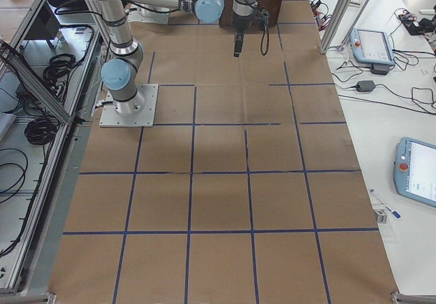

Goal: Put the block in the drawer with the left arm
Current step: 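Move the left gripper over the yellow cube and lower, then close the left gripper on the yellow cube and lift it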

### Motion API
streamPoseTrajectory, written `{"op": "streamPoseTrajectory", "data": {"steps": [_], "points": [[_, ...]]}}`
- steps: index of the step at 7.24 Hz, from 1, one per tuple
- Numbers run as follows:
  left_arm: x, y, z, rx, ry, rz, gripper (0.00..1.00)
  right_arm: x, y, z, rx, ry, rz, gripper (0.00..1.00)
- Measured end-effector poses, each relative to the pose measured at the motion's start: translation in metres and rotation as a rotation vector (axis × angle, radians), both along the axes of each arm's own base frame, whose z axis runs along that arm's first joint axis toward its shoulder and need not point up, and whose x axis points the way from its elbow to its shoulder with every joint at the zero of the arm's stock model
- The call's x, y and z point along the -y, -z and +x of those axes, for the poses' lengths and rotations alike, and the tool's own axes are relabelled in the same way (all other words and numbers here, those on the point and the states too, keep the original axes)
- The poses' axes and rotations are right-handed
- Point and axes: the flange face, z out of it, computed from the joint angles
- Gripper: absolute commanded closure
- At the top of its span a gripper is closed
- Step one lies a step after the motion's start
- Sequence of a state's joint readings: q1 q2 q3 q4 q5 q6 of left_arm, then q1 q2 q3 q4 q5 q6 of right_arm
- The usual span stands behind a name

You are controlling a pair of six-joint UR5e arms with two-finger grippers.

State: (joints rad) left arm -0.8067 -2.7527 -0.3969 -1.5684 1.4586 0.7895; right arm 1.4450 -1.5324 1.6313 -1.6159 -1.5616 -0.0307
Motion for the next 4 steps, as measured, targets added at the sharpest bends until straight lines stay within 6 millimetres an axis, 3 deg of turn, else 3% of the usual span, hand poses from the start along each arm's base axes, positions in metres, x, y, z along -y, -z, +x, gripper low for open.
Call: {"op": "streamPoseTrajectory", "data": {"steps": [3, 4], "points": [[0.002, 0.024, 0.001, -0.014, 0.0, 0.015, 0.17, 0.0, 0.0, 0.0, 0.0, 0.0, 0.0, 0.0], [0.002, 0.027, 0.002, -0.016, -0.001, 0.018, 0.28, 0.0, 0.0, 0.0, 0.0, 0.0, 0.0, 0.0]]}}
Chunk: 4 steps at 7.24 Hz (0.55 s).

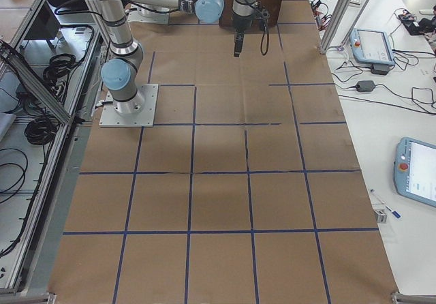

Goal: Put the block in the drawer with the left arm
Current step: 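Close the left gripper on the yellow cube and lift it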

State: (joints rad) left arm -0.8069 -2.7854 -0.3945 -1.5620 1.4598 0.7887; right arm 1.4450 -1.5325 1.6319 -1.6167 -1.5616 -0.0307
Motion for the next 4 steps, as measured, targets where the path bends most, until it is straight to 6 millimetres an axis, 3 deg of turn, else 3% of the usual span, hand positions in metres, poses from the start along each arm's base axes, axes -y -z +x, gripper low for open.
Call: {"op": "streamPoseTrajectory", "data": {"steps": [2, 4], "points": [[0.0, 0.0024, 0.0, -0.002, -0.002, 0.003, 0.57, 0.0, 0.0001, 0.0, 0.0, 0.0, 0.0, 0.0], [-0.001, -0.0025, -0.0002, 0.0, -0.004, 0.006, 0.68, 0.0, 0.0001, 0.0, 0.0, 0.0, 0.0, 0.0]]}}
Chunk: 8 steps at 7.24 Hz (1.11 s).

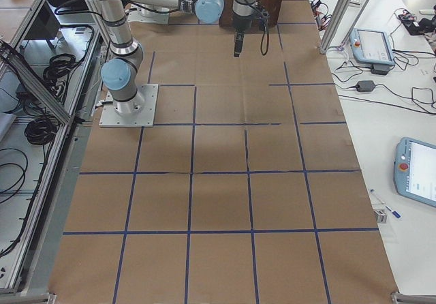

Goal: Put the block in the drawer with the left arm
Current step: 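Close the left gripper on the yellow cube and lift it, then carry the yellow cube with the left gripper over the open drawer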

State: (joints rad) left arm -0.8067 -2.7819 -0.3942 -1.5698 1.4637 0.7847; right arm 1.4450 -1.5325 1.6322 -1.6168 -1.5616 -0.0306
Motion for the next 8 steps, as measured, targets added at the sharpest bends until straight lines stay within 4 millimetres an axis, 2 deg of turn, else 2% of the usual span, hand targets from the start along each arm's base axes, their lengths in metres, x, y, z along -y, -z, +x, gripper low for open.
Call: {"op": "streamPoseTrajectory", "data": {"steps": [2, 3, 6, 7, 8], "points": [[-0.006, -0.025, 0.002, 0.015, -0.008, -0.001, 0.73, 0.0, 0.0, 0.0, 0.0, 0.0, 0.0, 0.0], [-0.012, -0.05, 0.0, 0.014, -0.011, 0.003, 0.75, 0.0, 0.0, 0.0, 0.0, 0.0, 0.0, 0.0], [-0.045, -0.149, -0.017, -0.011, -0.037, 0.031, 0.8, 0.0, 0.0, 0.0, 0.0, 0.0, 0.0, 0.0], [-0.054, -0.172, -0.027, -0.033, -0.056, 0.054, 0.84, 0.0, 0.0, 0.0, 0.0, 0.0, 0.0, 0.0], [-0.062, -0.186, -0.037, -0.057, -0.067, 0.082, 0.86, 0.0, 0.0, 0.0, 0.0, 0.0, 0.0, 0.0]]}}
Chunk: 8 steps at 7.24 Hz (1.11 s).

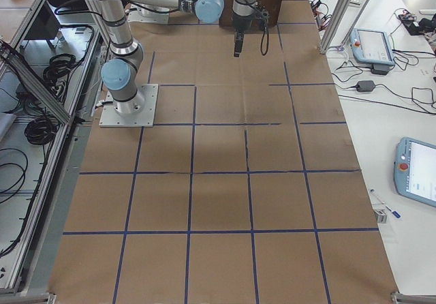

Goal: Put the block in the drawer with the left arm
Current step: 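Carry the yellow cube with the left gripper over the open drawer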

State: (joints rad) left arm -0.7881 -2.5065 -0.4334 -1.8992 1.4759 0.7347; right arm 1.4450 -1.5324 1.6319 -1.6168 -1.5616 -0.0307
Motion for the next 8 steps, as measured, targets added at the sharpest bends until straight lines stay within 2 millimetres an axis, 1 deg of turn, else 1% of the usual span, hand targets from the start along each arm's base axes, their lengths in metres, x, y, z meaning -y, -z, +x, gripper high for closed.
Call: {"op": "streamPoseTrajectory", "data": {"steps": [2, 3, 4, 5, 7, 8], "points": [[-0.017, -0.005, -0.023, -0.058, -0.021, 0.058, 0.87, 0.0, 0.0, 0.0, 0.0, 0.0, 0.0, 0.0], [-0.029, -0.011, -0.043, -0.069, -0.042, 0.074, 0.87, 0.0, 0.0, 0.0, 0.0, 0.0, 0.0, 0.0], [-0.042, -0.022, -0.07, -0.064, -0.063, 0.078, 0.87, 0.0, 0.0, 0.0, 0.0, 0.0, 0.001, 0.0], [-0.052, -0.03, -0.103, -0.044, -0.083, 0.068, 0.86, 0.0, 0.0, 0.0, 0.0, 0.0, 0.001, 0.0], [-0.073, -0.042, -0.175, 0.002, -0.112, 0.033, 0.86, 0.0, 0.0, 0.0, 0.0, 0.0, 0.001, 0.0], [-0.085, -0.045, -0.208, 0.022, -0.116, 0.013, 0.84, 0.0, 0.0, 0.0, 0.0, 0.0, 0.001, 0.0]]}}
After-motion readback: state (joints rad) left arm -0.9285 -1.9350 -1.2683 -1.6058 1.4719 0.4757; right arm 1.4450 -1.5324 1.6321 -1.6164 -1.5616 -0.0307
